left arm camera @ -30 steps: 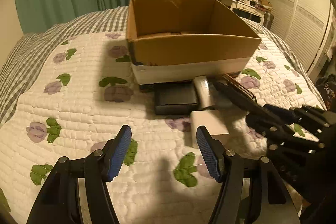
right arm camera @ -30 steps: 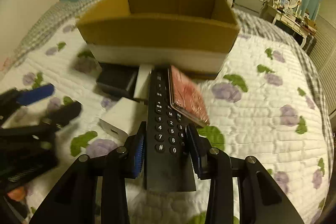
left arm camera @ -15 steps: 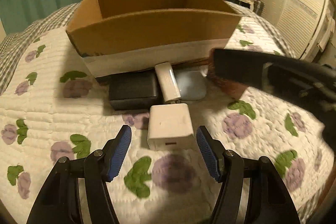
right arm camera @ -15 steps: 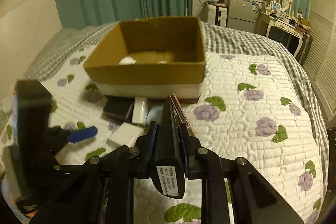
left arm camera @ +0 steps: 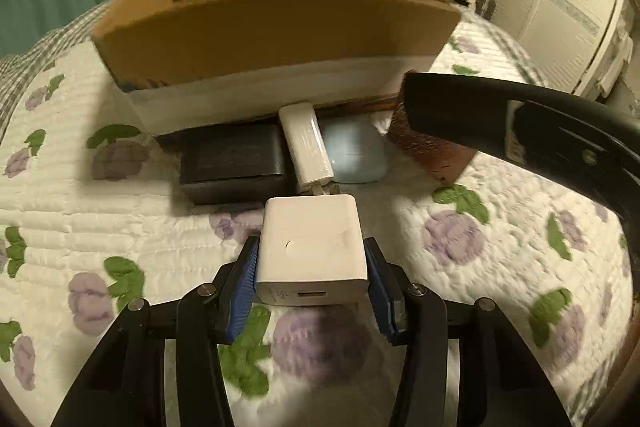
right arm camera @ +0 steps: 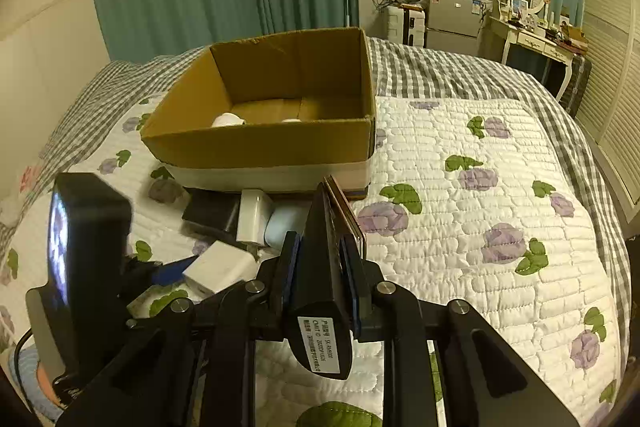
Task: Organize rigid objects
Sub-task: 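Carry the remote and charger over the box and release both into it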
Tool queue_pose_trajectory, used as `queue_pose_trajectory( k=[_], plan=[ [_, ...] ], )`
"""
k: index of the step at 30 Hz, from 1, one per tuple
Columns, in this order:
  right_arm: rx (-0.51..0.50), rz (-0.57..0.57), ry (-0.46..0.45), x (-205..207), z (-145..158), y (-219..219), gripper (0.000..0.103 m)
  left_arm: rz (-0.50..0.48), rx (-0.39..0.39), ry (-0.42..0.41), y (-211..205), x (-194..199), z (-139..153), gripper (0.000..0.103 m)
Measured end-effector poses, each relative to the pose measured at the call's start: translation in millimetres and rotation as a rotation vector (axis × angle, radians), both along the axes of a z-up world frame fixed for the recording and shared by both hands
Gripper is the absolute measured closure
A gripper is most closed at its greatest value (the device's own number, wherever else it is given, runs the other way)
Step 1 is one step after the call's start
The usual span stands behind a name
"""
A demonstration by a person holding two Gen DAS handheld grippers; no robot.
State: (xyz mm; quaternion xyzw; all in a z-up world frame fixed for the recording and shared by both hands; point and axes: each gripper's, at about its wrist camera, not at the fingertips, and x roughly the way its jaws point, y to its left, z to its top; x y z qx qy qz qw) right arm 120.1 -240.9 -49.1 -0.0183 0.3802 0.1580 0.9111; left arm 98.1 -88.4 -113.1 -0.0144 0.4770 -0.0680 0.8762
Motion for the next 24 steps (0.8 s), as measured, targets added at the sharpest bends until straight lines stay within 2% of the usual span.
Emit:
queue_pose_trajectory(
  k=[3, 6, 9, 17, 20, 24],
  plan=[
    [0.003, 0.000, -0.026, -6.9, 13.2, 2.0, 0.084, 0.016, 0.001, -0.042, 8.9, -13.6, 19.3, 0.052],
    [0.009, -0.004, -0.056, -13.6, 30.2, 4.1, 0.084, 0.029, -0.025, -0.092, 17.4, -26.2, 49.2, 0.052],
    [0.014, -0.004, -0.092, -18.3, 50.2, 7.4, 0.084, 0.035, -0.017, -0.153, 22.5, -33.3, 81.8, 0.052],
    [0.038, 0.009, -0.206, -7.4, 112.1, 21.8, 0.084, 0.053, -0.003, -0.270, 39.6, -5.6, 153.0, 0.052],
    [0.044, 0.018, -0.233, 11.0, 127.6, 27.5, 0.084, 0.055, 0.003, -0.286, 43.6, 12.8, 164.0, 0.052],
    [0.032, 0.029, -0.248, 45.5, 127.8, 38.4, 0.084, 0.038, 0.028, -0.308, 43.8, 45.1, 164.5, 0.052]
  ],
)
